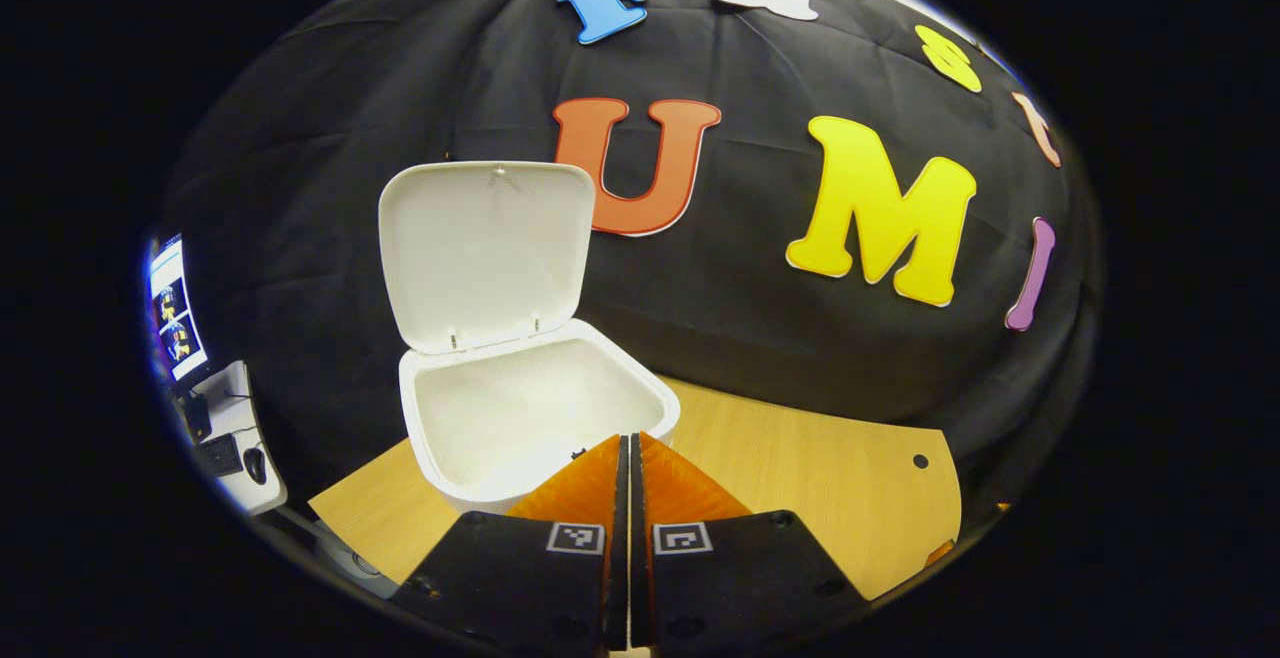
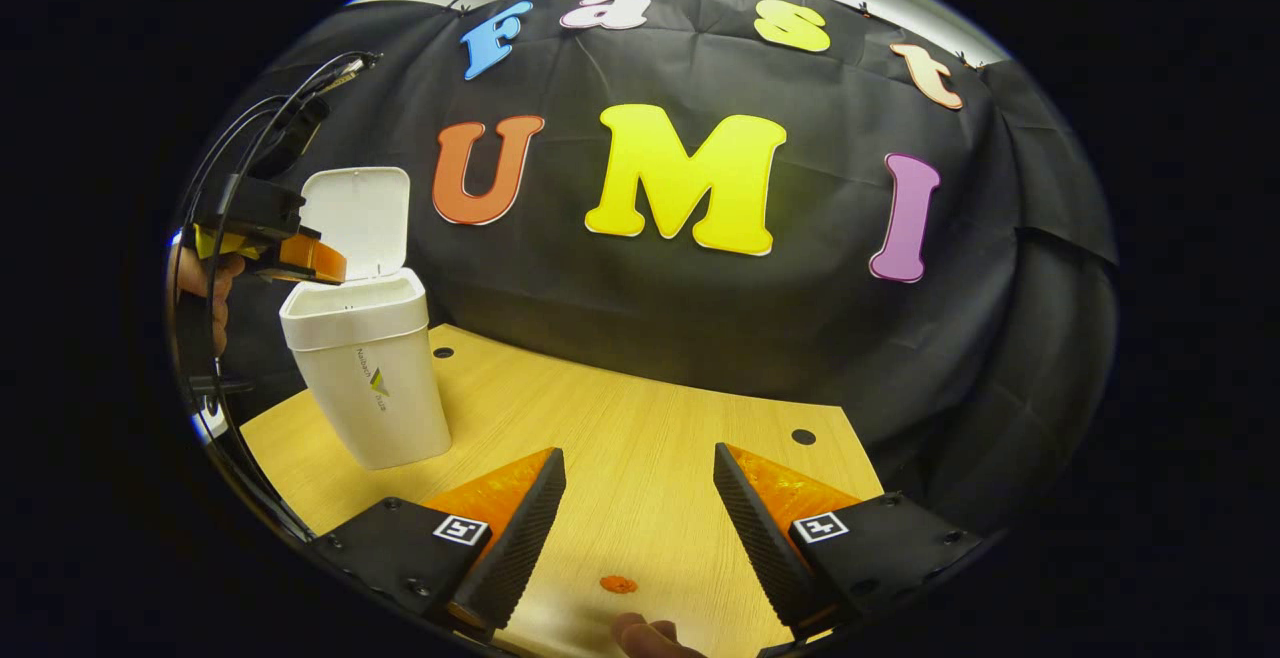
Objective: Press the lid of the desktop garbage bin to open it, pick up the crumpled paper on the desktop and throw it into the bin, then pick up the pop can on the desktop and drop it into the bin, and finally close the garbage bin lid.
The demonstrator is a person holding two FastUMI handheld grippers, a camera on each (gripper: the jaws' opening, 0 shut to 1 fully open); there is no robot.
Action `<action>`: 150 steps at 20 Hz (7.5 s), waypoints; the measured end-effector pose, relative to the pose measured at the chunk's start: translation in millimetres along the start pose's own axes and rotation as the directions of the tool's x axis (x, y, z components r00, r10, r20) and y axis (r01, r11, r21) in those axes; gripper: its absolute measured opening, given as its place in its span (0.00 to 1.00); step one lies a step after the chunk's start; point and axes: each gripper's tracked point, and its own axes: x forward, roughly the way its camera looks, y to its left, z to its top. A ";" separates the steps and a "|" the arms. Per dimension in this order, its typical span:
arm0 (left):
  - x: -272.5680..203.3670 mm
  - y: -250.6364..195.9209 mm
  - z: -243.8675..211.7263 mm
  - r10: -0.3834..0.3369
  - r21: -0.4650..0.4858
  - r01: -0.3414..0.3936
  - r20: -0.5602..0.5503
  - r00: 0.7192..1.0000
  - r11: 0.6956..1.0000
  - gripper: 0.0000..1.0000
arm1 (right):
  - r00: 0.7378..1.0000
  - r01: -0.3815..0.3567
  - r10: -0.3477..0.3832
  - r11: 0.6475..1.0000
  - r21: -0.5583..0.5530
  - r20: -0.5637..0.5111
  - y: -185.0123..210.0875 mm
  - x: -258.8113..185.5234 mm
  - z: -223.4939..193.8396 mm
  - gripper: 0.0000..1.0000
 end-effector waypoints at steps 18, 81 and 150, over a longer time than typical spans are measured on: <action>-30.3 -49.5 -100.0 -0.185 0.098 0.193 -0.087 0.979 0.976 0.58 | 0.973 0.110 -0.090 0.991 0.080 -0.212 -41.6 8.0 -71.4 0.94; -51.8 -33.1 -252.2 -0.286 0.267 0.422 -0.426 0.858 0.866 0.95 | 0.863 -0.003 0.111 0.976 0.216 -0.493 -31.0 40.6 -11.8 0.26; 18.5 -81.6 -321.3 -0.453 0.373 0.598 -0.408 0.792 0.709 0.96 | 0.939 -0.193 0.287 0.894 0.404 -0.187 62.6 136.6 134.4 0.92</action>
